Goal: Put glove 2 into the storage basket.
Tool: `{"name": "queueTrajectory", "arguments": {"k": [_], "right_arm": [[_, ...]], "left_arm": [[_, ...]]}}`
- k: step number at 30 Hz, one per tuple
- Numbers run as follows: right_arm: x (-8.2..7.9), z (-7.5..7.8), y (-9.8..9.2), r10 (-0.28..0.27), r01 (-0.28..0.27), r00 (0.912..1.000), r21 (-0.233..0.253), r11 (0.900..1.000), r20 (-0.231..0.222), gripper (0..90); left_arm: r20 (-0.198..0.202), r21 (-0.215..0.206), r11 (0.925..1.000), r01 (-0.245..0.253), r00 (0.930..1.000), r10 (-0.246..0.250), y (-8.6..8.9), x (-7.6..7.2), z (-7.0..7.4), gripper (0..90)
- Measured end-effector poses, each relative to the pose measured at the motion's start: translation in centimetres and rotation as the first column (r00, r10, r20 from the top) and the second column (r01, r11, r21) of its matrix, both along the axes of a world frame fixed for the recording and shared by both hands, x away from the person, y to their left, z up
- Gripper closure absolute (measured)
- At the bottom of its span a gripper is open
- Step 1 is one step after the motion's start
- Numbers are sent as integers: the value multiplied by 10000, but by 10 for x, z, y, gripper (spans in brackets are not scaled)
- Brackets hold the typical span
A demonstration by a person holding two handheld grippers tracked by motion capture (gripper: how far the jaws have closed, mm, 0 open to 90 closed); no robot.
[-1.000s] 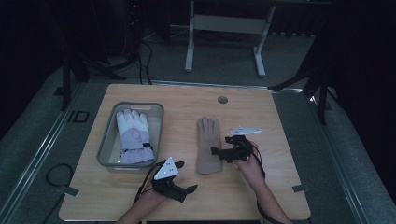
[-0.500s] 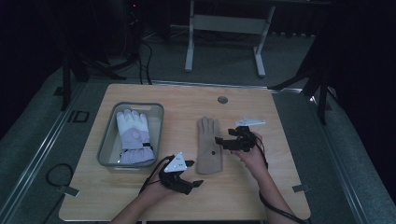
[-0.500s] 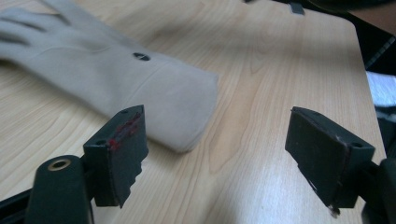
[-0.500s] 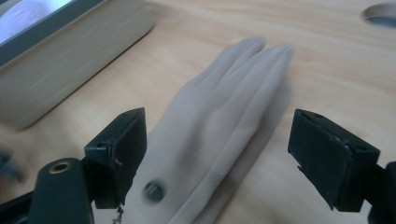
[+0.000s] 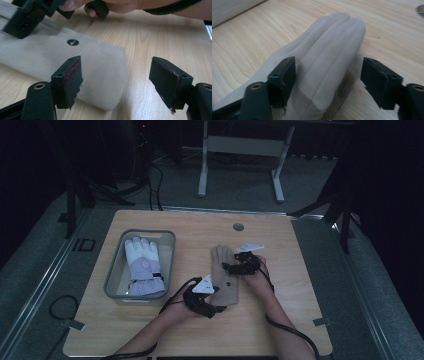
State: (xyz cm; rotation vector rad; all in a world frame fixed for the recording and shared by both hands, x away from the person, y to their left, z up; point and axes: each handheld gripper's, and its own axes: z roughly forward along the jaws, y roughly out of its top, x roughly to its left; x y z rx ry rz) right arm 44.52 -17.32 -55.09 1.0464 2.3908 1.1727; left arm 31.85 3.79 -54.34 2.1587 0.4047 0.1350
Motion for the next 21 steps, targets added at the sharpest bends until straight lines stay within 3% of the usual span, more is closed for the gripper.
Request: {"name": "queueTrajectory", "arguments": {"k": [2,4,5,6,7,8,9,10,11,12,17,21], "right_arm": [[3,-3,-3,99,-71,9985,507,9987,-540,350],[5,-4,-5,222,-134,9942,832,9964,-1056,456],[5,-4,-5,222,-134,9942,832,9964,-1056,456],[5,-4,-7,441,-338,9917,863,9957,-1210,582],[5,-4,-7,441,-338,9917,863,9957,-1210,582],[0,-1,-4,649,-629,9958,335,9975,-642,689],[0,-1,-4,649,-629,9958,335,9975,-642,689],[-8,2,2,828,-832,9965,-354,9959,-116,722],[-8,2,2,828,-832,9965,-354,9959,-116,722],[-13,3,7,836,-824,9964,-747,9938,133,735],[-15,1,6,633,-624,9978,-488,9969,170,736],[-16,0,5,478,-474,9988,-315,9984,114,736]], "left_arm": [[-70,179,9998,110,9999,-108,-2,0,-2,265],[-117,332,9993,172,9998,-169,-3,0,-4,265],[-117,332,9993,172,9998,-169,-3,0,-4,265],[-88,450,9989,150,9999,-146,-4,0,-6,266],[-88,450,9989,150,9999,-146,-4,0,-6,268],[-15,511,9986,107,9999,-107,-5,-1,-7,290],[-15,511,9986,107,9999,-107,-5,-1,-7,297],[-18,506,9987,83,10000,-82,-5,0,-7,298],[-18,506,9987,83,10000,-82,-5,0,-7,307],[-4,656,9978,52,10000,-52,-6,2,-8,311],[-93,632,9979,108,9999,-103,-9,4,-9,333],[-24,1087,9939,183,9998,-181,-13,3,-13,334]]}}
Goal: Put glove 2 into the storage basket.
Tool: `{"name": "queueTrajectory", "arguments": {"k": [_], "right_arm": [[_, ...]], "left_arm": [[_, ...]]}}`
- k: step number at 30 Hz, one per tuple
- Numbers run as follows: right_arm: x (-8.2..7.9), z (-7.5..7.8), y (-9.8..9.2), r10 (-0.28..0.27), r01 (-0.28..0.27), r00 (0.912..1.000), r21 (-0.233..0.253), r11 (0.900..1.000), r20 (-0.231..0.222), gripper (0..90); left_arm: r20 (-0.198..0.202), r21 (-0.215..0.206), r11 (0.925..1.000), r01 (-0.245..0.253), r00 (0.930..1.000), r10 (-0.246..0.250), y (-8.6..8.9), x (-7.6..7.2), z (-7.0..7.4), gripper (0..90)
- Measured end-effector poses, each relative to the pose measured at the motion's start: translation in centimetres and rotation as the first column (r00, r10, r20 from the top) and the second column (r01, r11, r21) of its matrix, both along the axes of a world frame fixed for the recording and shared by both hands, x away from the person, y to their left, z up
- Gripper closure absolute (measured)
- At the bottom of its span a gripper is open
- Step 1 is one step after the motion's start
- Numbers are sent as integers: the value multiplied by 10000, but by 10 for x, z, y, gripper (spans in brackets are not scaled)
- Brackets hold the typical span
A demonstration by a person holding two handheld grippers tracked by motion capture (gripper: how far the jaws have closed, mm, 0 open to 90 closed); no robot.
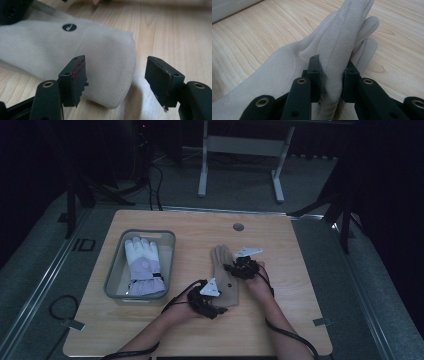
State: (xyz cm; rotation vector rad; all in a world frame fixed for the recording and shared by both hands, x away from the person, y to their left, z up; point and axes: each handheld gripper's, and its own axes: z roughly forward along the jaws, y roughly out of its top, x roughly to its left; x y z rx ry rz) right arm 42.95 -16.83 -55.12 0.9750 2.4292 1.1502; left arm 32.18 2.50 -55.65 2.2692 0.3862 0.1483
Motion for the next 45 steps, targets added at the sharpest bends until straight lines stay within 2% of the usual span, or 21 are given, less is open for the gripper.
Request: {"name": "queueTrajectory", "arguments": {"k": [3,4,5,7,8,10,13,14,16,17,18,22,29,33,34,45], "right_arm": [[0,1,1,-44,44,10000,-63,10000,-9,735],[0,1,1,-44,44,10000,-63,10000,-9,735],[0,1,2,-56,56,10000,-132,9999,-12,735],[0,1,2,-40,40,10000,-157,9999,1,735],[0,1,2,-63,62,10000,-157,9999,-26,735],[0,2,3,-102,101,9999,-183,9998,-39,736],[-1,2,3,-150,149,9999,-199,9997,-50,738],[-1,2,3,-161,161,9999,-187,9997,-45,739],[-1,2,3,-153,152,9999,-136,9998,-45,744],[-2,2,3,-123,123,9999,-148,9998,-27,746],[-2,3,3,-75,76,10000,-221,9997,52,748],[-2,5,3,-117,116,9997,-51,9999,-191,756],[-3,11,7,25,-16,9990,199,9998,-437,759],[-5,15,10,150,-143,9991,164,9998,-403,759],[-5,20,12,209,-197,9991,346,9992,-373,760],[-8,46,26,383,-378,9992,630,9973,-63,759]], "left_arm": [[356,332,9989,-326,9989,314,-5,-1,-1,383],[356,332,9989,-326,9989,314,-5,-1,-1,395],[666,591,9976,-367,9972,328,-8,-2,-1,396],[715,660,9971,-382,9969,334,-9,-3,-1,396],[904,739,9962,-457,9951,389,-9,-4,-1,410],[1020,695,9960,-560,9936,487,-8,-4,-1,465],[1160,816,9940,-725,9913,627,-7,-2,0,625],[1185,765,9911,-1086,9880,991,-6,0,0,701],[805,517,9920,-1156,9905,1112,-3,4,1,771],[805,517,9920,-1156,9905,1112,-3,4,1,783],[388,297,9929,-1152,9927,1140,-1,7,1,790],[121,234,9939,-1081,9941,1079,3,7,4,806],[229,489,9946,-914,9956,903,5,1,14,814],[303,649,9944,-836,9962,818,8,-2,24,817],[341,667,9943,-836,9961,815,10,-3,30,817],[467,598,9936,-956,9946,929,22,-7,54,817]]}}
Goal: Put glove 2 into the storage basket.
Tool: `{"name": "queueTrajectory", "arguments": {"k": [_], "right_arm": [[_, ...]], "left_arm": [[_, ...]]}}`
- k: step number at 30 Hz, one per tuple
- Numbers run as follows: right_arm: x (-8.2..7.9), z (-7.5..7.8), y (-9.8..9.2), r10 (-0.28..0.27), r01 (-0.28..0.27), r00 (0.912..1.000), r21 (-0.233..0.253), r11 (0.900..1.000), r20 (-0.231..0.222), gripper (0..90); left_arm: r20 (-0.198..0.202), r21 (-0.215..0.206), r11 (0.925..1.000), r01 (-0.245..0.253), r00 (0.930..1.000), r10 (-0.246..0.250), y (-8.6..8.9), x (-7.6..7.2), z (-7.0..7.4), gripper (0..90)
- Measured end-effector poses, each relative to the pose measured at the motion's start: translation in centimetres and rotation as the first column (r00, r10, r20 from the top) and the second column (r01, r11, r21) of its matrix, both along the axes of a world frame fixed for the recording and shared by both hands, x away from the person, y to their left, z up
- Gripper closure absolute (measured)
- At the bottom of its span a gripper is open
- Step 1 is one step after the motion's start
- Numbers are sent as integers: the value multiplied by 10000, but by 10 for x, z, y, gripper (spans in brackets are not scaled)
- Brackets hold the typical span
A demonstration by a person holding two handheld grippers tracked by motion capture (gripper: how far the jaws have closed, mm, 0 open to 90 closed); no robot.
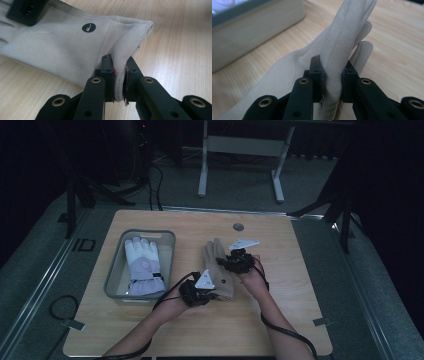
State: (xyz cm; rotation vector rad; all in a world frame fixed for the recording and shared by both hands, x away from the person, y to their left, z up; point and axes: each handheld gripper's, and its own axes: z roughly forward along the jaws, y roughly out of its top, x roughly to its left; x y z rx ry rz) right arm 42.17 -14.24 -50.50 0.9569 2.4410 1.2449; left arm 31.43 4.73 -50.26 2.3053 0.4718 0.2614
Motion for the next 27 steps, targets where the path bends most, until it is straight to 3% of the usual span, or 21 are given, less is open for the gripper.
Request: {"name": "queueTrajectory", "arguments": {"k": [8,13,24,27], "right_arm": [[0,26,16,291,-297,9993,292,9991,231,758],[0,42,35,486,-503,9981,443,9978,378,758],[3,58,66,873,-903,9951,671,9936,467,758],[4,64,84,1079,-1117,9924,655,9916,586,758]], "left_arm": [[230,85,9999,-112,9997,110,16,-5,22,817],[282,-36,9992,-394,9988,395,32,-7,33,817],[494,60,9968,-802,9956,798,57,-13,46,817],[576,156,9954,-945,9940,935,70,-15,52,817]]}}
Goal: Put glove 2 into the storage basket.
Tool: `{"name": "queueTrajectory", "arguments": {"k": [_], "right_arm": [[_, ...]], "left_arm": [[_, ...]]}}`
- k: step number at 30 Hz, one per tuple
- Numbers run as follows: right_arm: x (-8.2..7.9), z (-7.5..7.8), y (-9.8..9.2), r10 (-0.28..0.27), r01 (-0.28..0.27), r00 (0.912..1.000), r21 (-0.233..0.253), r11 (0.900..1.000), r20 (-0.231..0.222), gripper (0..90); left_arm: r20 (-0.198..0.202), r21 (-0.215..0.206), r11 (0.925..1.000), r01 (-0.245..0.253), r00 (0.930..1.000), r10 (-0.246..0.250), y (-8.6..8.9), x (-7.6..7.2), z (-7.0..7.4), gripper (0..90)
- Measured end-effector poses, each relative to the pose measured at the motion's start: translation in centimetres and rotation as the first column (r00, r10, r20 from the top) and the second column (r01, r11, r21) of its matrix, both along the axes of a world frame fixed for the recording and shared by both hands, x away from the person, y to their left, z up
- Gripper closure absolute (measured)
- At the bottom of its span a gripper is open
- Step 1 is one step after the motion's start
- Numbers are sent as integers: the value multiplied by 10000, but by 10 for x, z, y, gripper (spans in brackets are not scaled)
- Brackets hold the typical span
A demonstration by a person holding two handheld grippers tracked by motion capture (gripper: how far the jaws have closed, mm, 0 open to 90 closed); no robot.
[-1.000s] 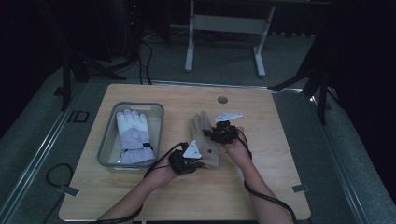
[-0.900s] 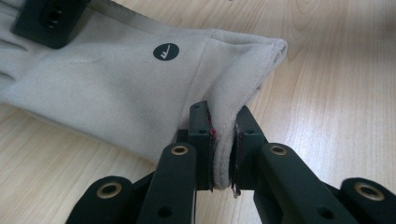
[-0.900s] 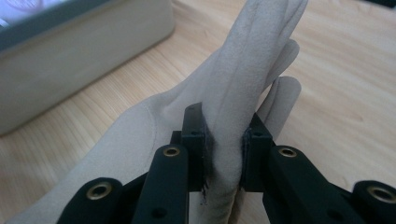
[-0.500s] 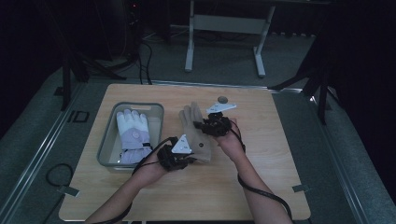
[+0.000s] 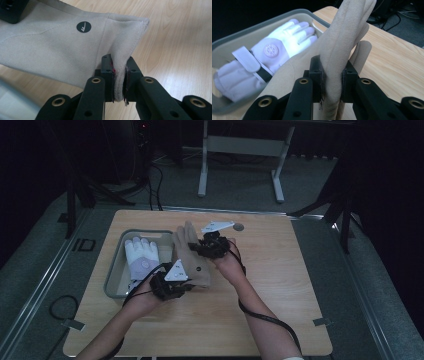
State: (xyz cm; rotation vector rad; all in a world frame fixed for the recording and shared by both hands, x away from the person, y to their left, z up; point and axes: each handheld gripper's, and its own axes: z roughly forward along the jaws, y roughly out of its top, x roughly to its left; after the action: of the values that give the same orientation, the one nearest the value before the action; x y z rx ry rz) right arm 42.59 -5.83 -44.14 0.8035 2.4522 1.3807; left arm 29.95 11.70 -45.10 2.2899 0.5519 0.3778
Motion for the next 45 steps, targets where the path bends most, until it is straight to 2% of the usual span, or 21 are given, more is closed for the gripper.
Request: {"name": "queueTrajectory", "arguments": {"k": [7,15,19,24,29,33,36,44,45], "right_arm": [[1,3,23,260,-260,9997,120,9996,4,758],[3,10,59,689,-689,9976,-7,9976,77,758],[4,10,71,861,-861,9962,-30,9963,111,757],[6,7,93,1059,-1059,9944,67,9944,-11,758],[6,5,108,1237,-1236,9923,96,9923,-109,757],[7,3,123,1308,-1305,9913,167,9913,-167,757],[9,-1,134,1454,-1454,9892,26,9894,-155,757],[15,-12,153,1724,-1732,9835,-94,9848,-544,757],[15,-17,159,1698,-1716,9839,-313,9847,-554,757]], "left_arm": [[1,19,9996,-297,9996,297,20,-4,3,817],[62,51,9977,-675,9977,675,45,-8,7,817],[35,82,9962,-864,9963,864,58,-10,8,816],[-44,61,9934,-1149,9934,1150,77,-13,6,816],[-71,106,9909,-1342,9909,1343,90,-16,6,816],[-120,121,9870,-1601,9870,1602,104,-18,4,816],[-194,53,9826,-1858,9824,1859,115,-20,0,816],[-446,116,9767,-2143,9757,2146,123,-19,-10,815],[-481,147,9761,-2168,9749,2173,123,-18,-12,815]]}}
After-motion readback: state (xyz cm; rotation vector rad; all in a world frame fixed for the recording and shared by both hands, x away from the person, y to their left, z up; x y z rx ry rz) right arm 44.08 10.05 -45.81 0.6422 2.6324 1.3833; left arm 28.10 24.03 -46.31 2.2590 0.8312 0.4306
